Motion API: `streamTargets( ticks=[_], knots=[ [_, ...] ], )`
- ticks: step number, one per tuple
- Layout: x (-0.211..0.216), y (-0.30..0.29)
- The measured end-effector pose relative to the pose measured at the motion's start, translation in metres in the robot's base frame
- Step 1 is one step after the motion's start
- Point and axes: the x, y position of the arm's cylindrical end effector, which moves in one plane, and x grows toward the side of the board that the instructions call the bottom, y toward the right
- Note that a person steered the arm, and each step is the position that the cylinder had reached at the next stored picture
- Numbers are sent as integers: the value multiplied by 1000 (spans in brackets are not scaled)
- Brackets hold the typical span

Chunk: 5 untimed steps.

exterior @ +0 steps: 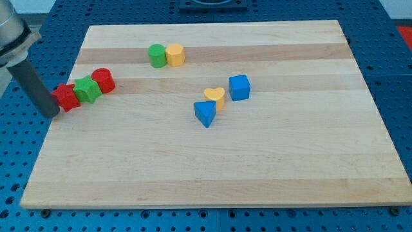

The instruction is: Move the red circle to the top of the green star

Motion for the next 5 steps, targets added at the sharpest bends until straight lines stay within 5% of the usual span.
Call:
streamTargets(
  ticks=[2, 3, 5],
  knots=[
    [8, -4],
    [20, 40],
    [-56, 136]
  ],
)
